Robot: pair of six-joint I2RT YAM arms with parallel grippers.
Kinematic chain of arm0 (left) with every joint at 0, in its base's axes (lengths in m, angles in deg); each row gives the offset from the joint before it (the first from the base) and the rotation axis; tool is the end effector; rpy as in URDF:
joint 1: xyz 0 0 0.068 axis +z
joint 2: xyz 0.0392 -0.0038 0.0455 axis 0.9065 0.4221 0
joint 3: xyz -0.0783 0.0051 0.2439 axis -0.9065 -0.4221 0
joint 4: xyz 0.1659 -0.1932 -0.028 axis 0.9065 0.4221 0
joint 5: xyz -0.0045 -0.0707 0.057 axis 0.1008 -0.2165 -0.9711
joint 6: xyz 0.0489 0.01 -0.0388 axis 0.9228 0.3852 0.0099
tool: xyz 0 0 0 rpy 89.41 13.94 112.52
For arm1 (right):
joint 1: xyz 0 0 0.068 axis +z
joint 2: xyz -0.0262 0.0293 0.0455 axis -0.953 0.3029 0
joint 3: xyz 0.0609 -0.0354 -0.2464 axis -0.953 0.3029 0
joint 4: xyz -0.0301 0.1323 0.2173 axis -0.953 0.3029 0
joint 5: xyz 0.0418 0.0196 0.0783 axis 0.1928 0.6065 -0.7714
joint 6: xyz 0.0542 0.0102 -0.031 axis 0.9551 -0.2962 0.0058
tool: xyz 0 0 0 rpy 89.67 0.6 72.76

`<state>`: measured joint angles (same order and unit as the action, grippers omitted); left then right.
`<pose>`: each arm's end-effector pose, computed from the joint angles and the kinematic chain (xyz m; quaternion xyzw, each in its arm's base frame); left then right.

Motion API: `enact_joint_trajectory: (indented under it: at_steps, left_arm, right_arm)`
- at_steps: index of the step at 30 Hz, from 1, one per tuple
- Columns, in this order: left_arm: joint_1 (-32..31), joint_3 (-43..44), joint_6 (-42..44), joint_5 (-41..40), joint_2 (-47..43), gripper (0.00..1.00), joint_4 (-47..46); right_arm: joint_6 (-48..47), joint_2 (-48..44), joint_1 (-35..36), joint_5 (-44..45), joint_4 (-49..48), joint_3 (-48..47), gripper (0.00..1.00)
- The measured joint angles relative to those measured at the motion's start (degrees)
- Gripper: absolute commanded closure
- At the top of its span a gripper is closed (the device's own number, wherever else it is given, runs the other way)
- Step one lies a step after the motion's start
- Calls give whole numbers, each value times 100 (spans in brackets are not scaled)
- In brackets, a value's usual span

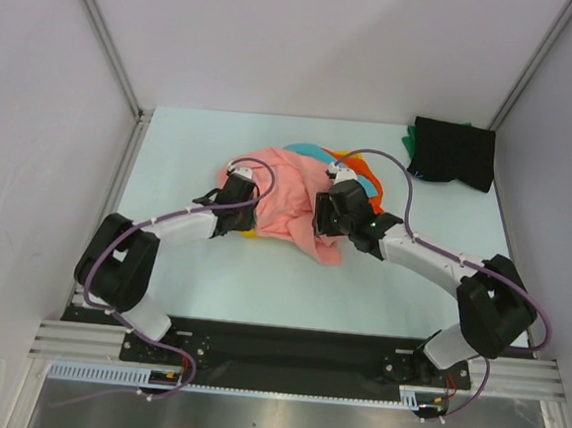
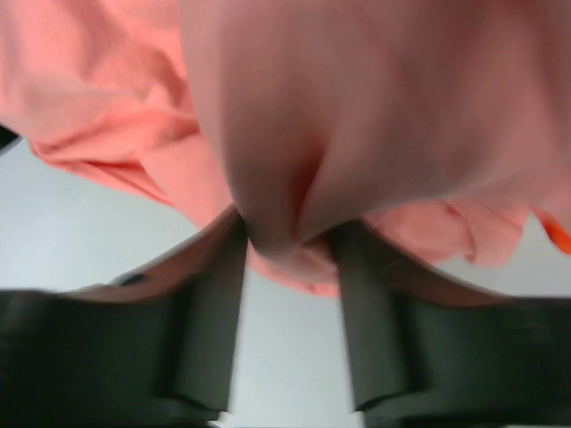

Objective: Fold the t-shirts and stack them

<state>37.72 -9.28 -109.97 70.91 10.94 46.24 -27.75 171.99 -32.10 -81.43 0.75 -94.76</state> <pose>0.2933 -0.1357 0.1533 0.0124 0.9384 -0.0013 0.3454 0.2594 0.2107 0.2176 -0.1115 0.8919 0.1706 0.4038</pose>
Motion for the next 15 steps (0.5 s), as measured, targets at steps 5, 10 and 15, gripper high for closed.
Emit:
enact_joint_trajectory:
  at_steps: [5, 10, 15]
  left_arm:
    - [0, -210, -50, 101, -315, 67, 11]
    - [74, -258, -85, 205, -387, 58, -22]
    - [236, -433, -188, 243, -533, 36, -42]
  right_arm:
    - [-33, 321, 55, 74, 245, -459, 100]
    - [-118, 90, 245, 341, 1078, -1259, 100]
    - [-422, -452, 326, 592, 2090, -3314, 100]
